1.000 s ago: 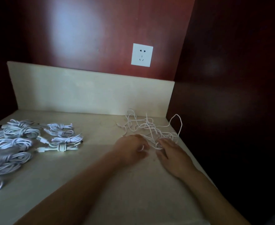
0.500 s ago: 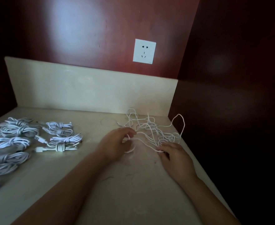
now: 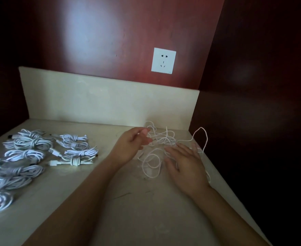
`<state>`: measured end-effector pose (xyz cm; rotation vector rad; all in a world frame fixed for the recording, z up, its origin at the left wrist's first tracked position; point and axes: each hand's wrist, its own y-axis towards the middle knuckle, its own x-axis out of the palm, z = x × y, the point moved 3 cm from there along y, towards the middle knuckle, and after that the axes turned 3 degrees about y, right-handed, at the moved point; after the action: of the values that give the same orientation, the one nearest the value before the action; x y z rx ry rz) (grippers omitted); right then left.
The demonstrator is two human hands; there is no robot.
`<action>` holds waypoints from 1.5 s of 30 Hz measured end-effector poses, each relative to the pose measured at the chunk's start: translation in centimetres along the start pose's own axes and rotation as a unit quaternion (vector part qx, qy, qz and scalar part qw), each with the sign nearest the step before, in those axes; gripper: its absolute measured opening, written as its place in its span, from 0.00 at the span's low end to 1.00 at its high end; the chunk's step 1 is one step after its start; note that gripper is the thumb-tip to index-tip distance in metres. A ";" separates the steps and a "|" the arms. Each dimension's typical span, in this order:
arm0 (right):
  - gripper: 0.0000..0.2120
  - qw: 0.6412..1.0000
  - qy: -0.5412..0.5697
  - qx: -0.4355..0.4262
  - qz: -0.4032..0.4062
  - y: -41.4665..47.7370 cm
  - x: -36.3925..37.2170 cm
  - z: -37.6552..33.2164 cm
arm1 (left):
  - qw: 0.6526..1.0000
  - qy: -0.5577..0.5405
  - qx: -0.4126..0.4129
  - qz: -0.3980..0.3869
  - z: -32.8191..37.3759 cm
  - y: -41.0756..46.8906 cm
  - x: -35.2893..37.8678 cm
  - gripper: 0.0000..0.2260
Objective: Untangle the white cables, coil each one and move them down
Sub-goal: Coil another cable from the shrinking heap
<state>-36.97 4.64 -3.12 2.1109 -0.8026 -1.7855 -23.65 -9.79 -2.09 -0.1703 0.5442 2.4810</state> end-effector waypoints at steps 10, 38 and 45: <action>0.16 0.968 -0.038 0.098 -0.226 10.0 5.5 -4.3 | 0.914 0.403 -0.033 -0.042 -2.8 0.6 -2.8 0.18; 0.09 0.980 0.097 0.059 -0.160 7.1 7.8 -2.5 | 0.845 0.530 -0.017 -0.067 -2.1 0.1 -1.0 0.09; 0.15 0.984 0.171 -0.027 0.043 6.3 6.3 -2.4 | 0.988 0.133 -0.075 -0.034 1.4 0.3 -1.7 0.12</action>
<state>-35.57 -4.40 -4.49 2.2248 -0.7299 -1.3333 -22.41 -10.30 -0.37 -0.5772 0.4512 2.4466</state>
